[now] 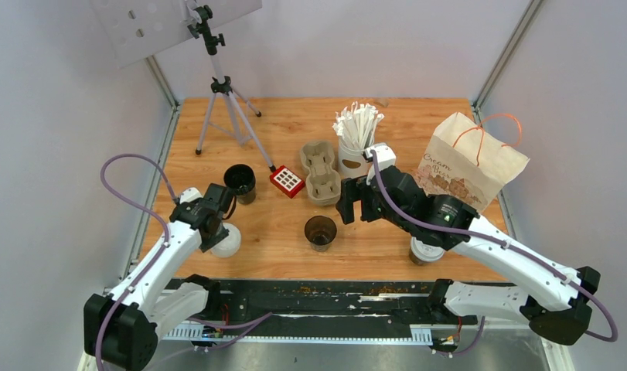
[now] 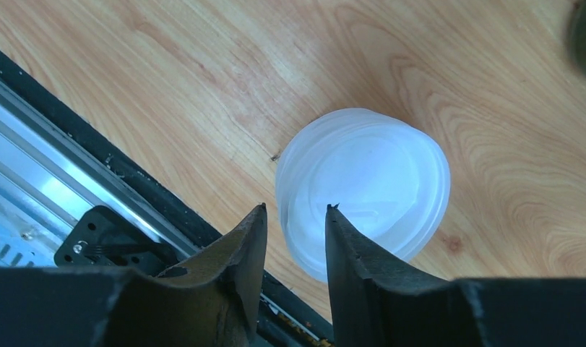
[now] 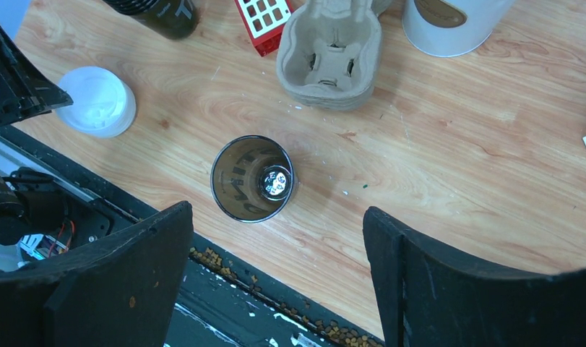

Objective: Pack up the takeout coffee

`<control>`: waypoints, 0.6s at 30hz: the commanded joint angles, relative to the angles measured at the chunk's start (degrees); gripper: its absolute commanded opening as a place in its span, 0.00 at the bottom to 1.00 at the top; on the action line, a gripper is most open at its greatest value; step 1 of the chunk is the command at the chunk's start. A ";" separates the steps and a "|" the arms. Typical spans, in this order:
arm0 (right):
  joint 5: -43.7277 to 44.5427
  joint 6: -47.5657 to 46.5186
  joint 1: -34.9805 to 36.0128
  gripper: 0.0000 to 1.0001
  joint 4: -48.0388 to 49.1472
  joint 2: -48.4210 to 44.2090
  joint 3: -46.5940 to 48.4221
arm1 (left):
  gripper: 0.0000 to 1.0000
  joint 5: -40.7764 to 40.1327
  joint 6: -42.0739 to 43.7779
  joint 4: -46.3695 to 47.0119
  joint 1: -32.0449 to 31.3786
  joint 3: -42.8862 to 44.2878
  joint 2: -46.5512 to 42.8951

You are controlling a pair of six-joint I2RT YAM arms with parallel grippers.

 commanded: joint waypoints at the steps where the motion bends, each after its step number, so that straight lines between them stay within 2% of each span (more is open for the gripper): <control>1: -0.96 -1.36 0.19 0.87 1.59 1.21 1.04 | 0.40 -0.76 -3.77 2.71 0.49 -1.21 -0.95; 6: -0.85 -1.11 0.18 0.87 1.57 1.02 0.51 | 0.29 -0.98 -3.19 3.21 0.49 -1.03 -1.40; 13: -2.70 0.44 0.19 0.86 1.83 1.23 0.00 | 0.27 -1.49 -2.92 1.64 0.49 -0.51 -3.98; 15: -2.90 0.73 0.14 0.86 1.80 1.29 -0.09 | 0.20 -1.66 -3.13 1.72 0.49 -1.17 -5.31; 18: -3.23 0.68 0.19 0.86 2.27 1.34 -0.57 | 0.01 -1.68 -3.40 2.43 0.49 -2.21 -6.38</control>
